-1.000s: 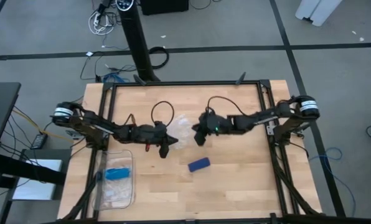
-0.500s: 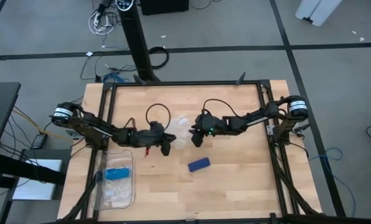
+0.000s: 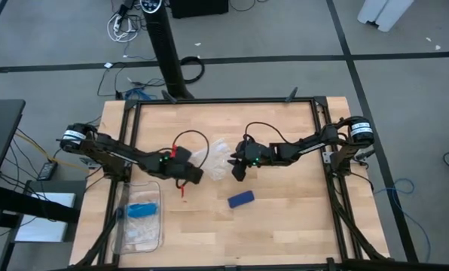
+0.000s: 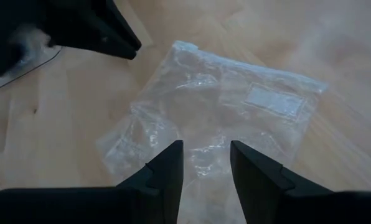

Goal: Roll bandage
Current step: Open the transparent zip bag

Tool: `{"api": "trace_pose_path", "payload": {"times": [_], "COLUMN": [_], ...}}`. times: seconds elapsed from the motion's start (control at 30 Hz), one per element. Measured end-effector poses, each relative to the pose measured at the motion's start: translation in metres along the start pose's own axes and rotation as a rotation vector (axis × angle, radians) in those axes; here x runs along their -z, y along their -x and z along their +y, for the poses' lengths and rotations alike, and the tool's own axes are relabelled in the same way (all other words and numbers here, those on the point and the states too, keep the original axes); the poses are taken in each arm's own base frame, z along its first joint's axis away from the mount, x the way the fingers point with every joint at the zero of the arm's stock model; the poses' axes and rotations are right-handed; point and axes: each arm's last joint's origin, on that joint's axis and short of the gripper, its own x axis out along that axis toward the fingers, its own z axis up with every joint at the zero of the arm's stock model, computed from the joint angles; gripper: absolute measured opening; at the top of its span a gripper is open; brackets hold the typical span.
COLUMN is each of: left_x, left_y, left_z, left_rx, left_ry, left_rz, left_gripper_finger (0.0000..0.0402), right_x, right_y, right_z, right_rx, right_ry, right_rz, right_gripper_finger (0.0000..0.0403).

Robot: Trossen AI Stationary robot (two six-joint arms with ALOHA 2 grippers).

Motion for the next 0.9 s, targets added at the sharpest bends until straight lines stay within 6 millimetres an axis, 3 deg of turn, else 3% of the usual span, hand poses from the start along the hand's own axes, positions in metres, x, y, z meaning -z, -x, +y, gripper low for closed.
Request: {"api": "trace_pose_path", "payload": {"times": [0.1, 0.5, 0.9], "left_x": [0.009, 0.022, 0.016], "left_y": [-0.007, -0.030, -0.033], "left_z": [0.011, 0.041, 0.046], "left_rx": [-0.006, 0.275, 0.294], "left_ry": [0.033, 0.273, 0.332], "left_rz": [0.002, -0.095, -0.111], "left_gripper_finger": [0.0081, 0.0087, 0.0145], "right_x": [-0.001, -0.002, -0.004], "right_y": [0.000, 0.000, 0.000], "right_z": [0.000, 0.001, 0.002], "right_rx": [-0.003, -0.012, -0.034], "right_ry": [0.011, 0.018, 0.013], "right_rz": [-0.007, -0.024, -0.041], "right_gripper_finger": [0.0134, 0.0134, 0.0134]}}
